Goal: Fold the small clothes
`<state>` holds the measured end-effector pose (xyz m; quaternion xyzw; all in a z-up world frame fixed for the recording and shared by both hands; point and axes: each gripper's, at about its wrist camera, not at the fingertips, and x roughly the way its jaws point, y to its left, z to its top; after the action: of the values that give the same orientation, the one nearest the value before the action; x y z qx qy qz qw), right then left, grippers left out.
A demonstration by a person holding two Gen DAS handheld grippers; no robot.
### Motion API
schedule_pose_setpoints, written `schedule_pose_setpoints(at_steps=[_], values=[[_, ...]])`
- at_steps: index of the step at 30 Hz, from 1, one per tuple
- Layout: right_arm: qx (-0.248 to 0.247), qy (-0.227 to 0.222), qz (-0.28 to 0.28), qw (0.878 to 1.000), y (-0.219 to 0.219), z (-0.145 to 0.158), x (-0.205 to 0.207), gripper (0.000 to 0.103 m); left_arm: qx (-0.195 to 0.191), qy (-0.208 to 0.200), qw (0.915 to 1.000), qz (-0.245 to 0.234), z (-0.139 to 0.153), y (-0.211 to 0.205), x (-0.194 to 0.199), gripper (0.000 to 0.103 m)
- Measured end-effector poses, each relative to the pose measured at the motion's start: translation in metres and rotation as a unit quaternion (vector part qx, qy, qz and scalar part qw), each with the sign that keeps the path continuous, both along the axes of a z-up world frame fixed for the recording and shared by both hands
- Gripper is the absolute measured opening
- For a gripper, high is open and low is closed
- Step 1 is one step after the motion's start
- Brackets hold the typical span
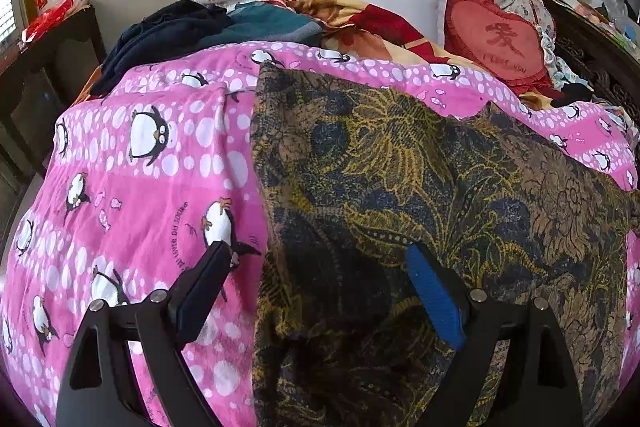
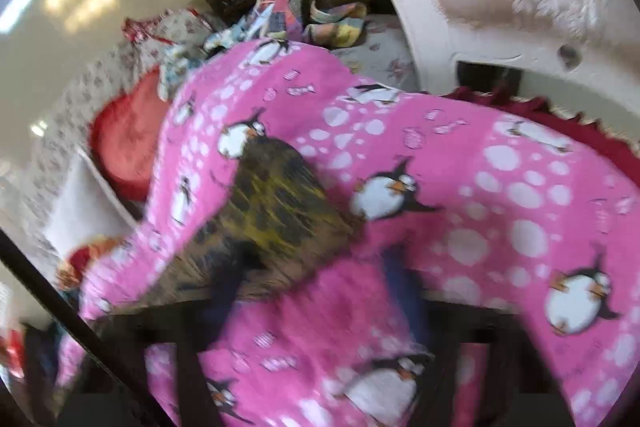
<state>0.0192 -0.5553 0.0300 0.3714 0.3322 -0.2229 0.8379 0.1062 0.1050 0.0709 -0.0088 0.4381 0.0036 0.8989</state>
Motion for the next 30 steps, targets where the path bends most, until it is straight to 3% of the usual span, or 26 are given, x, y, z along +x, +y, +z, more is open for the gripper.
schedule_pose_setpoints(at_steps=[2,4,5,9,13,17,21,23,26,28,30], values=[[-0.015,-0.003,0.005,1.000,0.001,0.011,-0.002,0.008,-0.001,-0.002,1.0000,-0.001,0.002,0.001,0.000,0.089],[-0.062,-0.020,0.000,0.998,0.008,0.035,-0.013,0.007,-0.007,-0.006,1.0000,0.002,0.004,0.005,0.000,0.089],[-0.092,-0.034,-0.005,0.995,0.013,0.057,-0.022,0.007,-0.012,-0.007,0.9999,0.003,0.004,0.006,0.000,0.089],[-0.125,-0.092,0.024,0.988,0.038,0.128,-0.041,0.008,-0.031,-0.009,0.9995,0.003,0.008,0.011,-0.002,0.089],[-0.186,-0.131,0.128,0.965,0.121,0.213,-0.043,0.008,-0.045,-0.019,0.9988,0.001,0.016,0.020,-0.007,0.089],[-0.179,-0.150,0.268,0.935,0.224,0.253,-0.022,0.008,-0.061,-0.036,0.9975,0.010,0.028,0.040,-0.013,0.089],[-0.091,-0.151,0.396,0.901,0.332,0.239,0.021,0.010,-0.068,-0.047,0.9959,0.037,0.036,0.066,-0.017,0.089],[-0.015,-0.143,0.456,0.878,0.385,0.214,0.048,0.011,-0.080,-0.044,0.9948,0.045,0.037,0.076,-0.019,0.089],[0.052,-0.106,0.511,0.851,0.433,0.178,0.077,0.029,-0.079,-0.047,0.9948,0.045,0.039,0.086,-0.024,0.089],[0.045,-0.116,0.515,0.848,0.437,0.168,0.075,0.049,-0.072,-0.050,0.9955,0.036,0.039,0.089,-0.026,0.089],[0.009,-0.120,0.502,0.857,0.423,0.163,0.066,0.059,-0.072,-0.049,0.9959,0.026,0.037,0.087,-0.027,0.089]])
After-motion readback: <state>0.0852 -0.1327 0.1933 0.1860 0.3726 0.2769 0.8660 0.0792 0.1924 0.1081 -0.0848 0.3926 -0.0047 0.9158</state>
